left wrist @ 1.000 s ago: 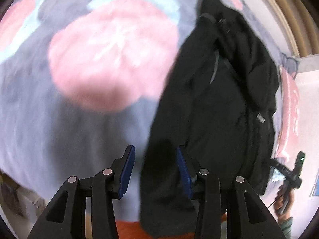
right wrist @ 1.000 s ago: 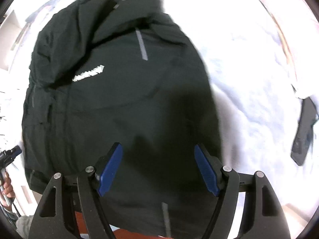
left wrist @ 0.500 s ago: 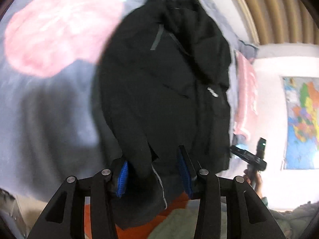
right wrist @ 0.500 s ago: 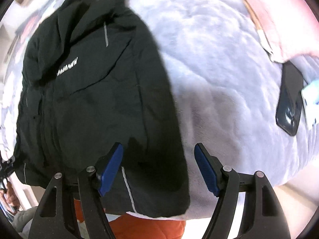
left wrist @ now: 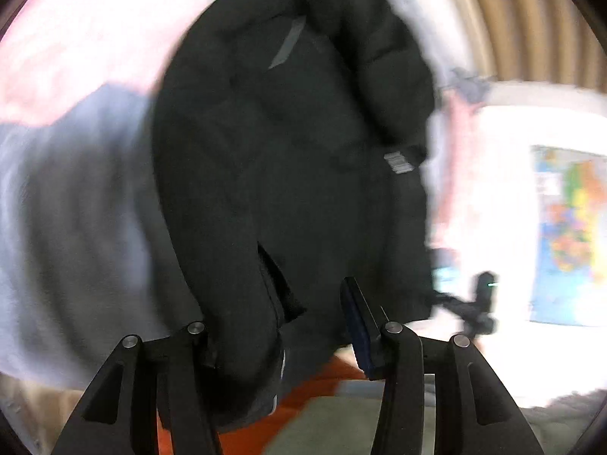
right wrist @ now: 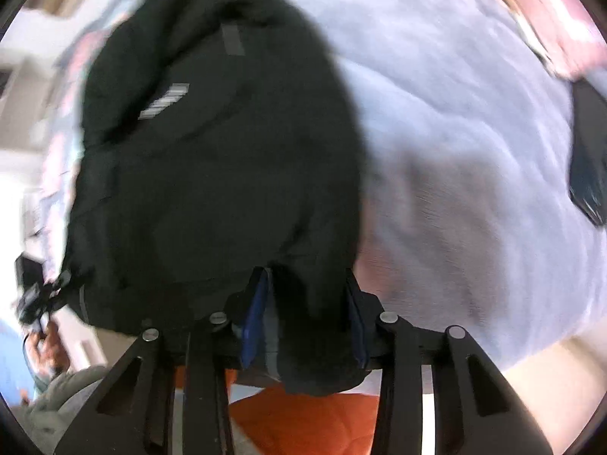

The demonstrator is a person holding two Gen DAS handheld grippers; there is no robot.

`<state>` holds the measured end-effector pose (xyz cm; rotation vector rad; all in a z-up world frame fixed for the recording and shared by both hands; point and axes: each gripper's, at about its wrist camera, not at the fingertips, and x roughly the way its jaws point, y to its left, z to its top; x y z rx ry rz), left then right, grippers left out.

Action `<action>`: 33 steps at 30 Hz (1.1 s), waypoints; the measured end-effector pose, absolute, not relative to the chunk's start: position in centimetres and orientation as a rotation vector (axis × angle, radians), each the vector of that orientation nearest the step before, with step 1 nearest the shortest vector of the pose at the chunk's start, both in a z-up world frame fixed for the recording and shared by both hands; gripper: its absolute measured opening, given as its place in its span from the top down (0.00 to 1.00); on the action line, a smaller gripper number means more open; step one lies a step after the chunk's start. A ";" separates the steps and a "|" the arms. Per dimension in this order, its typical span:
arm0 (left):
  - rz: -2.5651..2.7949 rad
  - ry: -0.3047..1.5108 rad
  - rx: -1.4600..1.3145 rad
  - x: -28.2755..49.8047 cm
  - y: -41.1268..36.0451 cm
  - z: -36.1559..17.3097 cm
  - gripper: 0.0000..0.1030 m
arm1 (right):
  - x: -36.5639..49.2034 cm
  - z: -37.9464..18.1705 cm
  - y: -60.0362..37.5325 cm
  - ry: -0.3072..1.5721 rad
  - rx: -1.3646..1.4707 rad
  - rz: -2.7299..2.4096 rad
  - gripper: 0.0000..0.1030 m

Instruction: Fold large clothes

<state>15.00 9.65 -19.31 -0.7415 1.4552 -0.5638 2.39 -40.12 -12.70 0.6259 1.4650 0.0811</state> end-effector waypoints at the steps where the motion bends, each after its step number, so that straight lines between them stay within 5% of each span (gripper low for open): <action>1: -0.594 1.438 -0.775 15.2 9.7 -18.8 0.53 | 2.6 -12.5 -39.9 1.456 0.656 0.117 0.58; 9: -0.509 1.553 -0.620 14.6 8.2 -21.2 0.53 | 1.2 -16.7 -40.5 1.588 0.673 0.010 0.54; 15: -0.437 1.647 -0.554 13.9 9.6 -23.4 0.53 | -0.1 -17.6 -42.0 1.567 0.851 0.030 0.41; 17: -0.444 1.620 -0.569 14.1 9.2 -22.8 0.55 | 0.8 -16.7 -41.2 1.538 0.852 0.079 0.57; 18: -0.460 1.588 -0.571 14.3 9.1 -22.0 0.77 | 1.5 -15.9 -40.6 1.520 0.838 0.109 0.70; 19: -0.468 1.550 -0.573 14.5 8.8 -21.2 0.88 | 2.0 -14.7 -40.4 1.495 0.803 0.123 0.74; 33: -0.549 1.201 -0.737 22.7 12.0 -8.7 0.86 | 11.1 -2.4 -44.4 1.176 0.714 0.166 0.82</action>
